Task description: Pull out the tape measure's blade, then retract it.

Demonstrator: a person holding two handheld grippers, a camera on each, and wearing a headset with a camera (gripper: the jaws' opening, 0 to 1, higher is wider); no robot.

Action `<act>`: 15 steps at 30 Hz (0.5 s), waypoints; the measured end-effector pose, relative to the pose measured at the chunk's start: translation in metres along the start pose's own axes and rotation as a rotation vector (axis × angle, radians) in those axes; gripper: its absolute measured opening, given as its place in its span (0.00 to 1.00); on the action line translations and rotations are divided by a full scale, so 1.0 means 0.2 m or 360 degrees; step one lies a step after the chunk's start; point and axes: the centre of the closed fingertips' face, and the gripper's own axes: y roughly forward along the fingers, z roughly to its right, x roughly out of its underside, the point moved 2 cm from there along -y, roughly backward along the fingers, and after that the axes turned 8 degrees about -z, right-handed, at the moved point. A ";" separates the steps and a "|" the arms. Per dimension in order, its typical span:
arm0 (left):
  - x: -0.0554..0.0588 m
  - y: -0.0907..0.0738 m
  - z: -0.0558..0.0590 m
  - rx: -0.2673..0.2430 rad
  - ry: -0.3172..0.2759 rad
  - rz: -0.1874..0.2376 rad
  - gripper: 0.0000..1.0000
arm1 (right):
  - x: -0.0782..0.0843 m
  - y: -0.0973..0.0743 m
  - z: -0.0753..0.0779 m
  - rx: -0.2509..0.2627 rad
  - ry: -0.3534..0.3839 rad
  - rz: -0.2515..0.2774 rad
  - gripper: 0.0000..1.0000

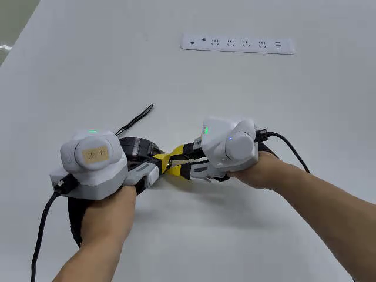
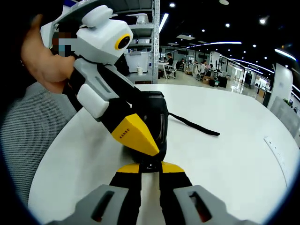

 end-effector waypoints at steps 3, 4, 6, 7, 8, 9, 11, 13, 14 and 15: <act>0.01 0.00 0.01 -0.0007 0.0038 0.0006 0.63 | 0.01 0.00 -0.01 -0.0004 -0.0018 -0.0016 0.12; 0.01 0.00 0.01 -0.0007 0.0032 0.0012 0.63 | 0.01 0.00 -0.01 0.0000 -0.0014 -0.0011 0.12; 0.01 0.00 0.01 -0.0009 0.0031 0.0017 0.63 | 0.01 0.00 -0.01 0.0001 -0.0008 -0.0006 0.12; 0.00 0.00 0.01 -0.0012 0.0026 0.0022 0.63 | 0.01 0.00 -0.01 0.0004 0.0001 -0.0003 0.12; 0.01 0.00 0.01 -0.0012 0.0017 0.0023 0.63 | 0.01 0.00 0.00 0.0008 0.0010 -0.0001 0.13; 0.01 0.00 0.01 -0.0003 0.0001 0.0014 0.64 | 0.01 0.00 0.00 0.0006 0.0007 0.0001 0.13; 0.02 0.01 0.00 0.0007 -0.0021 0.0003 0.64 | 0.01 0.00 0.00 0.0006 0.0007 0.0002 0.13; 0.02 0.01 0.00 0.0013 -0.0025 0.0001 0.64 | 0.01 0.00 0.00 0.0011 -0.0002 -0.0002 0.13; 0.02 0.01 0.01 0.0013 -0.0022 0.0001 0.65 | 0.01 0.00 -0.01 0.0012 -0.0003 -0.0005 0.13; 0.02 0.01 0.00 0.0011 -0.0019 0.0002 0.65 | 0.01 0.00 -0.01 0.0012 -0.0001 -0.0006 0.13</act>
